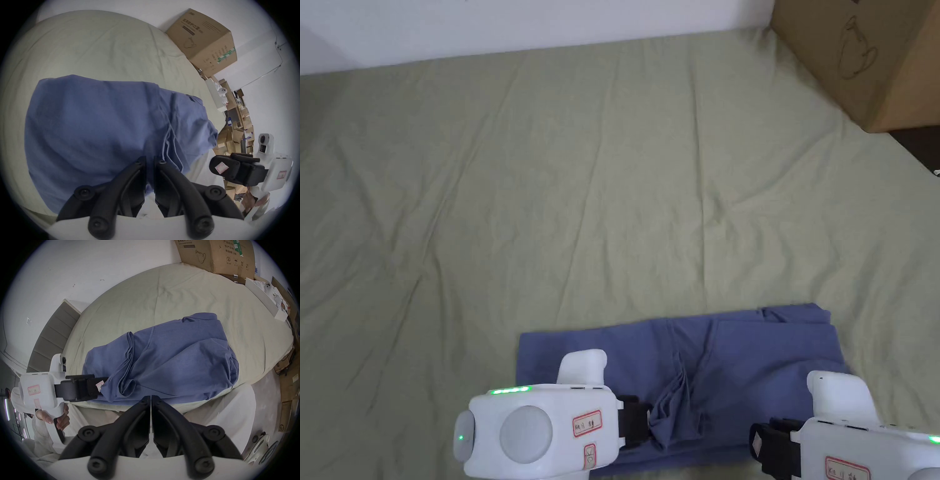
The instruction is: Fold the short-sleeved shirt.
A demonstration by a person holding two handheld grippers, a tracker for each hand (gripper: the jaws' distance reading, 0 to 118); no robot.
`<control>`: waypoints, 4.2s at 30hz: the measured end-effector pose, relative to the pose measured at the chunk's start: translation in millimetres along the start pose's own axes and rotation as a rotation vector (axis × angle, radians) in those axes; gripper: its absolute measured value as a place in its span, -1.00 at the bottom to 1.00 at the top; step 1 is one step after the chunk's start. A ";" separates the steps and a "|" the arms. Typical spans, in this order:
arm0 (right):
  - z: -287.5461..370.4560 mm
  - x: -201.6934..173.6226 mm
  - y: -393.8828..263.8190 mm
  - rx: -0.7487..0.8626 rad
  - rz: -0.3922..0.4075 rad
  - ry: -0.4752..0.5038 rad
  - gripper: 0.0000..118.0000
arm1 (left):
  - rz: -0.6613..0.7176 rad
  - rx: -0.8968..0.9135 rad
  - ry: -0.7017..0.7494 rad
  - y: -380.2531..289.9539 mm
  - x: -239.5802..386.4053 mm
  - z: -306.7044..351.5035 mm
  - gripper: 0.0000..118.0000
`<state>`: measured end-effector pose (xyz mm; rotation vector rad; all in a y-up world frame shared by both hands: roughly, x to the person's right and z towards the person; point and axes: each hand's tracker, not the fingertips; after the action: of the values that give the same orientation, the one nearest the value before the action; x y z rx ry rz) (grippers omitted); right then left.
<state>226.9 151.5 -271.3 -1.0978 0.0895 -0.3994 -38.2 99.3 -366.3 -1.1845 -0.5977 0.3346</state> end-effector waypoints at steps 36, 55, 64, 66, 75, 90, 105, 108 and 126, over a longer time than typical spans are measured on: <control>-12.9 -76.0 -4.5 -0.081 0.230 -0.078 -0.97 | 0.607 0.120 -0.278 -33.2 -167.7 21.3 -0.80; -18.0 -79.5 -4.8 -0.092 0.220 -0.074 -0.97 | 0.657 0.418 -0.058 -60.8 -274.5 211.9 -0.80; -18.8 -72.3 -4.6 -0.096 0.190 -0.043 -0.97 | 0.441 0.452 0.040 -27.6 -202.3 233.5 -0.80; -17.7 -68.1 -3.9 -0.092 0.177 -0.037 -0.97 | 0.304 0.431 0.064 -7.4 -161.4 228.4 -0.79; -12.3 -36.6 -4.1 -0.074 0.061 -0.003 -0.97 | -0.128 0.173 -0.021 42.2 -20.6 116.9 -0.79; -2.5 25.6 -13.6 -0.065 -0.129 -0.048 -0.97 | 0.087 0.157 -0.130 45.8 -28.7 83.0 0.73; -10.7 8.5 -13.7 -0.084 -0.080 -0.026 -0.97 | 0.010 0.010 0.039 1.0 -11.7 35.0 -0.62; -5.6 10.5 -14.0 -0.075 -0.086 -0.035 -0.97 | -0.116 -0.013 0.083 2.4 20.0 18.1 -0.62; -37.9 -67.6 26.7 -0.071 0.180 0.038 -0.97 | 0.226 0.227 0.005 -12.9 -99.9 146.6 -0.02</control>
<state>161.5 154.0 -320.6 -1.1416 0.2362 -0.2568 -206.5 152.3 -343.7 -1.0345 -0.4097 0.5764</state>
